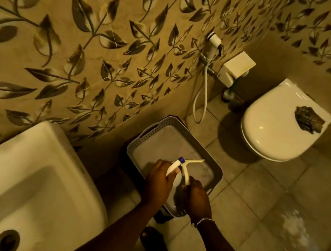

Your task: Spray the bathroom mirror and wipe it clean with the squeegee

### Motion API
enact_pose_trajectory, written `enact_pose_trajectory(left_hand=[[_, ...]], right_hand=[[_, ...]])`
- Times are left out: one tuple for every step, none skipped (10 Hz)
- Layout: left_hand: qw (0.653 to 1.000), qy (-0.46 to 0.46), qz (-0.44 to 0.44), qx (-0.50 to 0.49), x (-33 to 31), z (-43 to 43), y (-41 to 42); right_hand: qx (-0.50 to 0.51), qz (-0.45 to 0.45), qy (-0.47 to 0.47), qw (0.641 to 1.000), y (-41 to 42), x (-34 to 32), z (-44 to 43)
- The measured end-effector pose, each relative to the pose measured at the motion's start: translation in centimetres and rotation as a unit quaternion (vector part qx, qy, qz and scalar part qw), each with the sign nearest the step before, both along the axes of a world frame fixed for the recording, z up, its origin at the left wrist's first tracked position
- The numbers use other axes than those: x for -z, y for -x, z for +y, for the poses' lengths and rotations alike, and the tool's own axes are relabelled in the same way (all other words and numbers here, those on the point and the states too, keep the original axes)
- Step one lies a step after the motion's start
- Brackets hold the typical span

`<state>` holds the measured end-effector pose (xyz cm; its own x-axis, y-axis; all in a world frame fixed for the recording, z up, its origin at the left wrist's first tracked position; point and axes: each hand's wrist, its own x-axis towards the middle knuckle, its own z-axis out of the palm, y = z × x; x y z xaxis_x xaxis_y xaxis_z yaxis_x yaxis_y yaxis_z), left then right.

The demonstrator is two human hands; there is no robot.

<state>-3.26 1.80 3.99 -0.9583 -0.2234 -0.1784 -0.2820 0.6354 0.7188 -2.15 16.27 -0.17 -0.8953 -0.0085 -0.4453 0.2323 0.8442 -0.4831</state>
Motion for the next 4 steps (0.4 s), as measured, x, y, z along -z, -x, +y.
enact_pose_trajectory(left_hand=[[0.999, 0.027, -0.004, 0.019, -0.2, 0.1, 0.1], [0.999, 0.034, -0.008, 0.031, -1.4, -0.1, 0.0], [0.998, 0.032, -0.012, 0.048, -2.7, -0.9, -0.1], [0.997, 0.056, -0.014, 0.044, -5.0, -1.9, -0.4]], right_hand=[[-0.002, 0.0, -0.005, 1.0, 0.0, 0.0, -0.2], [-0.007, 0.004, -0.016, 1.0, -0.1, -1.2, -0.1], [-0.006, 0.016, -0.017, 1.0, 0.1, -2.8, 0.1], [-0.003, 0.058, -0.01, 0.998, 0.2, -5.6, 0.0]])
